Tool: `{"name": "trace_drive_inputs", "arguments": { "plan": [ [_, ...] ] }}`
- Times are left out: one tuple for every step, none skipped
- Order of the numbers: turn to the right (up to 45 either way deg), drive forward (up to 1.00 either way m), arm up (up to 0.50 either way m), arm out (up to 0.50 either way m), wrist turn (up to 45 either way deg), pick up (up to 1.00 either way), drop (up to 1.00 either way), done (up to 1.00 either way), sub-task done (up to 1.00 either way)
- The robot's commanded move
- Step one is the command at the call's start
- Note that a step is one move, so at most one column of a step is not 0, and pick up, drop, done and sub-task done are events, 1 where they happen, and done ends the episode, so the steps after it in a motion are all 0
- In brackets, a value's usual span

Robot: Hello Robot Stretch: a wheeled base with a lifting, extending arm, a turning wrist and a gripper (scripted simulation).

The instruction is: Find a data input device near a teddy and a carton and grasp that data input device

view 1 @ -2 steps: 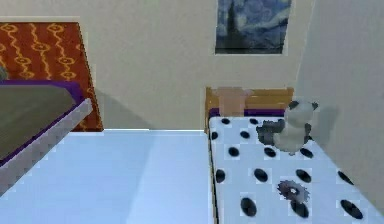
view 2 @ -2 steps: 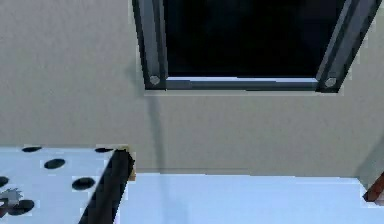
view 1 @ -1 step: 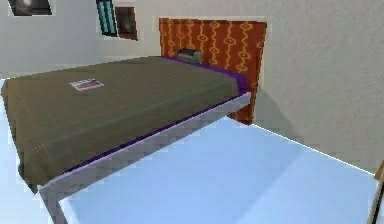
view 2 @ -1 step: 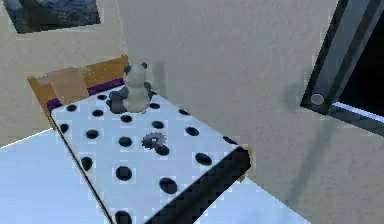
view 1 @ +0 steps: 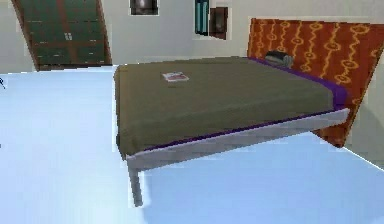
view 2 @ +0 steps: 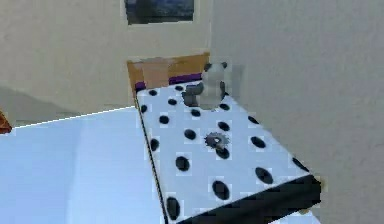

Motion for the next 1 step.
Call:
{"name": "trace_drive_inputs", "arguments": {
  "plan": [
    [0.0,0.45,0.0,0.0,0.0,0.0,0.0,0.0,0.0]
  ]
}}
